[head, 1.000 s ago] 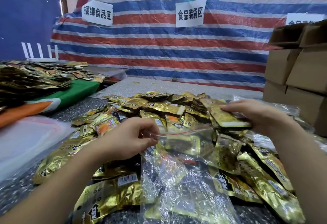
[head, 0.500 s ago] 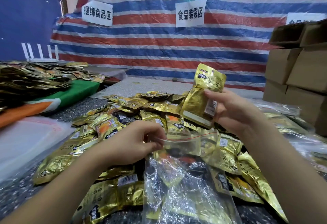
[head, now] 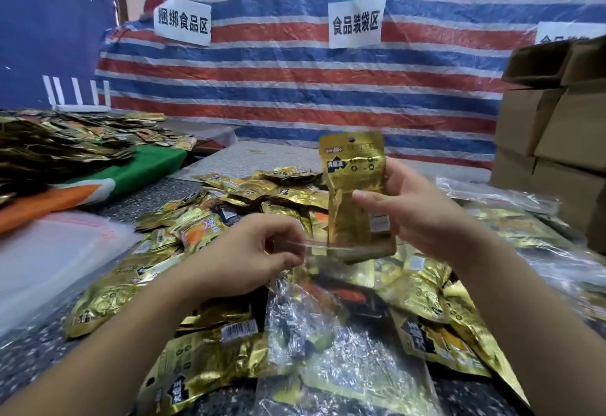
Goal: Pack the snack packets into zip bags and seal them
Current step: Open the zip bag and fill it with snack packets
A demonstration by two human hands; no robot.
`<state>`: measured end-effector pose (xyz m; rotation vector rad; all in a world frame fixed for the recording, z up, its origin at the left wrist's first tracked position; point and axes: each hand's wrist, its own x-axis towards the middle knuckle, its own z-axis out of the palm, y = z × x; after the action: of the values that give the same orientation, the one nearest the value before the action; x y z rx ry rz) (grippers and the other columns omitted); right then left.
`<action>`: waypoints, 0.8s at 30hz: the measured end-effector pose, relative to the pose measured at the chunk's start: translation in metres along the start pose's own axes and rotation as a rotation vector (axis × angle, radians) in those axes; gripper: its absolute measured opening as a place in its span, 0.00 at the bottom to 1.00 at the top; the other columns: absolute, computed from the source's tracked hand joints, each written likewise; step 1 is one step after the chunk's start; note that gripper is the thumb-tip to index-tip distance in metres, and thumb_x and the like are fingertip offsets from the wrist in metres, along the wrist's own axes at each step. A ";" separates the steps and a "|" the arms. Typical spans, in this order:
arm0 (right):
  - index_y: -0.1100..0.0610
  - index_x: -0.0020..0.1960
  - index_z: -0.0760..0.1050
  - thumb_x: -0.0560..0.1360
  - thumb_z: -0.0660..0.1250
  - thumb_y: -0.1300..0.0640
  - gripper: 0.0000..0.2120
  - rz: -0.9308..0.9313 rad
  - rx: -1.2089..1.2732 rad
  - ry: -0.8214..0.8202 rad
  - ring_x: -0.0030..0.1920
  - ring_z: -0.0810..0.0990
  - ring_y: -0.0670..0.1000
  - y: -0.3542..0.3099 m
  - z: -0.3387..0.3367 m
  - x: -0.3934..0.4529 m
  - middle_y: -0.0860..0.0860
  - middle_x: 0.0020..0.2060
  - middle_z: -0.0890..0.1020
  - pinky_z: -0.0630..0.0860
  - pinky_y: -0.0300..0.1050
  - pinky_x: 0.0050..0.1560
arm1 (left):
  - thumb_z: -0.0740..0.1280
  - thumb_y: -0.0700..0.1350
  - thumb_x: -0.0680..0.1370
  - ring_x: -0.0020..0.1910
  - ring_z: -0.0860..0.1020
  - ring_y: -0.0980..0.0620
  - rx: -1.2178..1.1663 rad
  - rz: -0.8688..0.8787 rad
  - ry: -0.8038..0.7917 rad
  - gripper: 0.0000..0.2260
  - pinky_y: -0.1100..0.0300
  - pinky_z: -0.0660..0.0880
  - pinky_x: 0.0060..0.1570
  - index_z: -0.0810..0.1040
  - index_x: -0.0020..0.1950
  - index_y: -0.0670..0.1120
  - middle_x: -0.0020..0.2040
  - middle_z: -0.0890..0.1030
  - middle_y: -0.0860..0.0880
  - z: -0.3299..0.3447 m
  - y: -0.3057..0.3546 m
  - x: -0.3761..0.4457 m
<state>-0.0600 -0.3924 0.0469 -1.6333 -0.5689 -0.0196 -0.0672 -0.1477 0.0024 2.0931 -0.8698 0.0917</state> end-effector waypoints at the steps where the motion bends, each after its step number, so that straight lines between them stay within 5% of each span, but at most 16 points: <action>1: 0.59 0.61 0.74 0.71 0.69 0.63 0.19 0.012 -0.027 -0.044 0.52 0.85 0.53 -0.002 -0.003 -0.002 0.54 0.50 0.86 0.81 0.44 0.48 | 0.70 0.33 0.76 0.39 0.80 0.61 0.002 -0.006 0.004 0.08 0.66 0.77 0.41 0.80 0.44 0.46 0.39 0.82 0.57 -0.001 -0.001 0.000; 8: 0.57 0.65 0.72 0.73 0.70 0.65 0.22 0.153 -0.272 -0.270 0.57 0.83 0.54 -0.017 -0.015 -0.010 0.55 0.56 0.84 0.80 0.44 0.52 | 0.71 0.51 0.75 0.37 0.78 0.57 0.006 0.016 0.046 0.04 0.63 0.75 0.38 0.80 0.43 0.52 0.38 0.81 0.53 0.001 -0.004 0.001; 13: 0.53 0.61 0.74 0.77 0.68 0.65 0.15 0.225 -0.472 -0.360 0.54 0.84 0.52 -0.019 -0.006 -0.014 0.51 0.52 0.84 0.81 0.46 0.51 | 0.69 0.53 0.75 0.40 0.81 0.52 -0.064 0.020 0.058 0.09 0.60 0.77 0.41 0.82 0.47 0.47 0.39 0.83 0.49 -0.001 -0.001 0.001; 19: 0.50 0.56 0.78 0.80 0.65 0.58 0.07 0.230 -0.477 -0.354 0.54 0.83 0.56 -0.019 0.002 -0.015 0.53 0.51 0.84 0.81 0.55 0.55 | 0.69 0.46 0.78 0.36 0.81 0.58 -0.083 0.016 0.077 0.04 0.68 0.75 0.38 0.80 0.45 0.47 0.37 0.83 0.52 -0.002 -0.001 0.001; 24: 0.50 0.54 0.76 0.80 0.67 0.53 0.03 0.237 -0.681 -0.368 0.51 0.84 0.54 -0.021 -0.001 -0.016 0.52 0.50 0.85 0.80 0.60 0.55 | 0.68 0.55 0.74 0.37 0.81 0.54 0.000 -0.021 0.051 0.13 0.59 0.78 0.40 0.80 0.46 0.46 0.37 0.83 0.50 -0.001 -0.003 0.001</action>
<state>-0.0819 -0.3979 0.0613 -2.3874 -0.6868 0.2973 -0.0646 -0.1465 0.0017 2.0904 -0.8176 0.1335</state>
